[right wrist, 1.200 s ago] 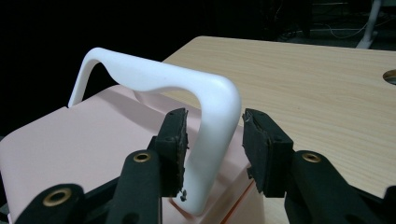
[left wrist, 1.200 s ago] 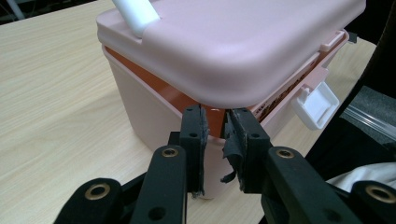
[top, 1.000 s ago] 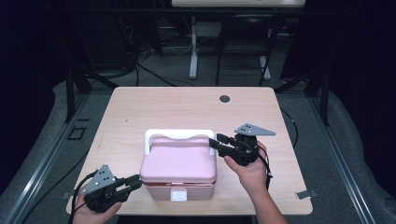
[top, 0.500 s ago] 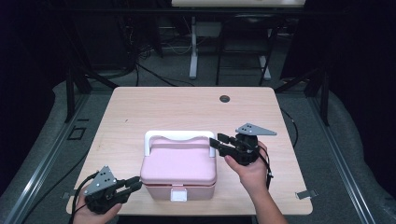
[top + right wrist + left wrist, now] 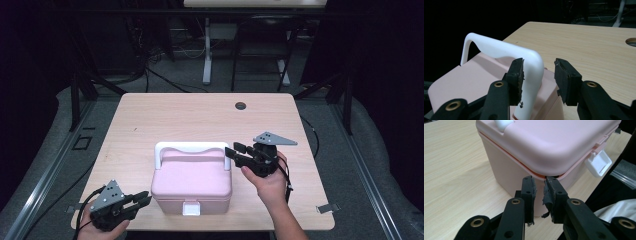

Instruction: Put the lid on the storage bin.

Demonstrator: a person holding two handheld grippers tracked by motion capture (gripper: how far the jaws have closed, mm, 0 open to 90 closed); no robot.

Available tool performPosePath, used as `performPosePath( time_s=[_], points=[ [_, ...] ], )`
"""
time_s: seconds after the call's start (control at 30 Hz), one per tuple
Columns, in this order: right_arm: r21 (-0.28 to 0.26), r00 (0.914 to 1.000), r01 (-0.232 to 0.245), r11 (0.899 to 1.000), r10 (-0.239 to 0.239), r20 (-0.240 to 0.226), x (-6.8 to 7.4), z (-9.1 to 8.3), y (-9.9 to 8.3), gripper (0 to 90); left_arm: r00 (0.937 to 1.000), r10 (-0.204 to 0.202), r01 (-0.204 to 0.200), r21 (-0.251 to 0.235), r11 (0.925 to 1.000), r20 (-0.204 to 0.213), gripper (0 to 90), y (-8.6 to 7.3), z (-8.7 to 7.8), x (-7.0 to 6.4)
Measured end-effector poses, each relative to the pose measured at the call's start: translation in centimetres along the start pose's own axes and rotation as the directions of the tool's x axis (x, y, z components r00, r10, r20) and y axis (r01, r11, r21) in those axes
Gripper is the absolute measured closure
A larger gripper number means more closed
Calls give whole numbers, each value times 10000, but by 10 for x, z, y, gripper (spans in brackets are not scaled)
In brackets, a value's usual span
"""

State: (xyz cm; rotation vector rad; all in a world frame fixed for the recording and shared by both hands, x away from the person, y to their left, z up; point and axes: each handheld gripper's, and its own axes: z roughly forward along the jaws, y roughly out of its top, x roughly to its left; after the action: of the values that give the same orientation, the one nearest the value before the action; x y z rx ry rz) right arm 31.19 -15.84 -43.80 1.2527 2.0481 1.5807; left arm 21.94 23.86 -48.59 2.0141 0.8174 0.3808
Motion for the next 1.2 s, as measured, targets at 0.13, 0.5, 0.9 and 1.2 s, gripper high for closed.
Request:
performPosePath(
  time_s=[0.13, 0.5, 0.9, 1.2],
  points=[
    [-13, 10000, -19, 10000, 19, 16, 0, 0, 0, 584, 10000, -75, 75, -181, 9998, -7, 778, 1, -3, 2],
    [11, 10000, -6, 10000, 6, 10, -1, 0, 0, 581, 9995, -295, 293, -269, 9992, -98, 766, 0, -5, 7],
    [-55, 10000, -65, 10000, 65, 56, -3, -1, 0, 570, 9988, -490, 487, -342, 9982, -76, 730, 0, -6, 12],
    [-124, 9997, -198, 9997, 200, 156, -8, -3, 1, 568, 9973, -706, 698, -370, 9969, -221, 711, -1, -6, 19]
  ],
)
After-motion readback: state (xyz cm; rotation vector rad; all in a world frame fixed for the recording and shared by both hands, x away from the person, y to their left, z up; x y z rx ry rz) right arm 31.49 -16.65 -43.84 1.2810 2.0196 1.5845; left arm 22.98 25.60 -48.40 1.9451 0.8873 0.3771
